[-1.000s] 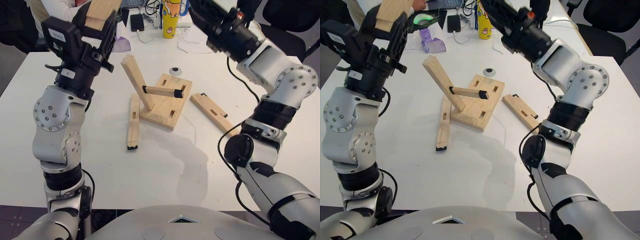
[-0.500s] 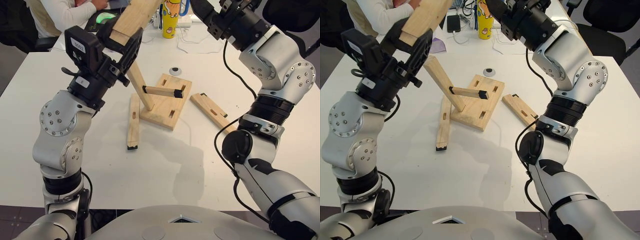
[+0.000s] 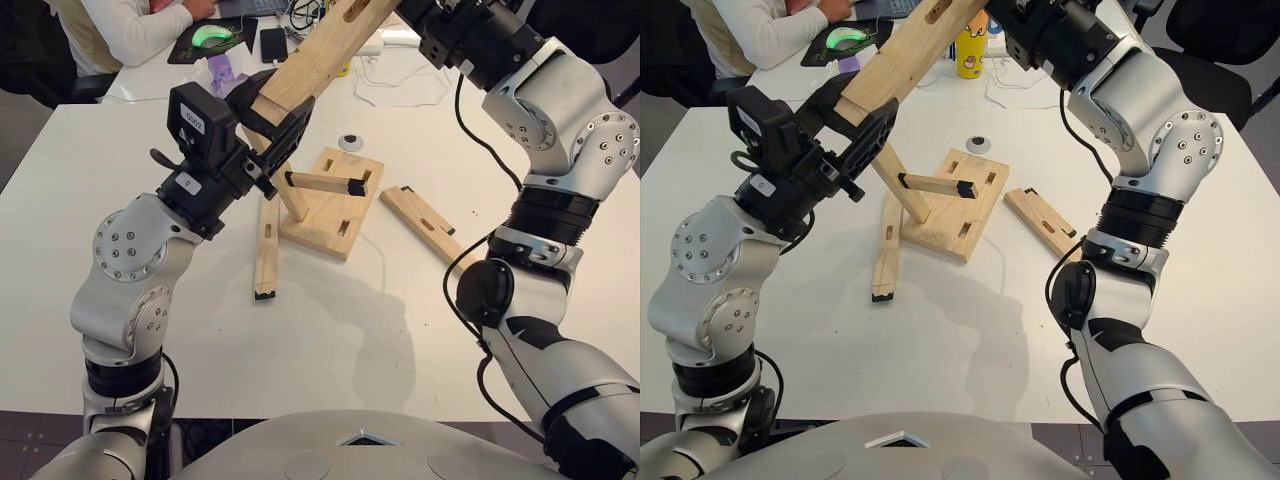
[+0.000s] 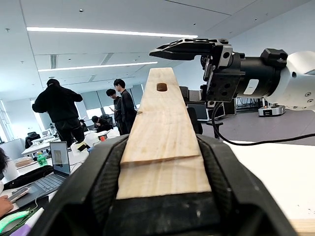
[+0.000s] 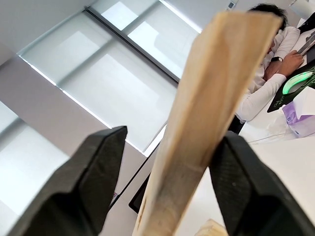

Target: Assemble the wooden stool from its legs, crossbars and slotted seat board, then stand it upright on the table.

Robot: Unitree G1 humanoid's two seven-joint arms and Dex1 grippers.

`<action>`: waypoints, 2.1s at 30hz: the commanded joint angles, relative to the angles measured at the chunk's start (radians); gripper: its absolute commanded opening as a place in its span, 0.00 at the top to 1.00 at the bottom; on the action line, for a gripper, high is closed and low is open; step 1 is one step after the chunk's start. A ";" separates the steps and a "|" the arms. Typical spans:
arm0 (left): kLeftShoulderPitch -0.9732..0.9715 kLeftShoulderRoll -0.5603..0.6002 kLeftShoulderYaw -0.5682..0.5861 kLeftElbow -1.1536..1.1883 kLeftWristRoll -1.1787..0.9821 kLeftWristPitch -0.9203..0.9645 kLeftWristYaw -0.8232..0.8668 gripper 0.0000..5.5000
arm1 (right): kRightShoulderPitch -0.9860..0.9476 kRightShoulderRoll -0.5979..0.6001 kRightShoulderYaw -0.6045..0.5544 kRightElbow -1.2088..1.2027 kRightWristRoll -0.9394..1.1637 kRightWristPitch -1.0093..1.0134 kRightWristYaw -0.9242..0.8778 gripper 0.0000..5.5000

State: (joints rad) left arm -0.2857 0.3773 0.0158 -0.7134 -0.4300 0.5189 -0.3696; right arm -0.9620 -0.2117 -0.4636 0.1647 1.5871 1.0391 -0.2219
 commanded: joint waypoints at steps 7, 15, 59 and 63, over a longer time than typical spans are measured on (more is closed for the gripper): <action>0.040 0.030 -0.015 0.024 0.026 -0.001 -0.016 0.63 | 0.005 -0.037 0.021 0.006 0.002 -0.027 0.030 0.77; 0.051 0.033 -0.018 0.042 0.046 -0.014 -0.016 0.63 | 0.013 -0.049 0.038 0.004 -0.001 -0.029 0.040 0.81; 0.003 -0.083 0.093 0.266 -0.244 0.177 0.209 0.43 | 0.007 -0.061 -0.077 0.186 -0.383 -0.304 0.053 0.81; -0.002 -0.091 0.062 0.263 -0.192 0.162 0.213 0.54 | 0.009 -0.059 -0.079 0.181 -0.388 -0.303 0.054 0.81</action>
State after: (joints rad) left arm -0.2797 0.2857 0.0944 -0.4496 -0.6529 0.6896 -0.1613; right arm -0.9407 -0.2763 -0.5353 0.3613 1.2031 0.7334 -0.1742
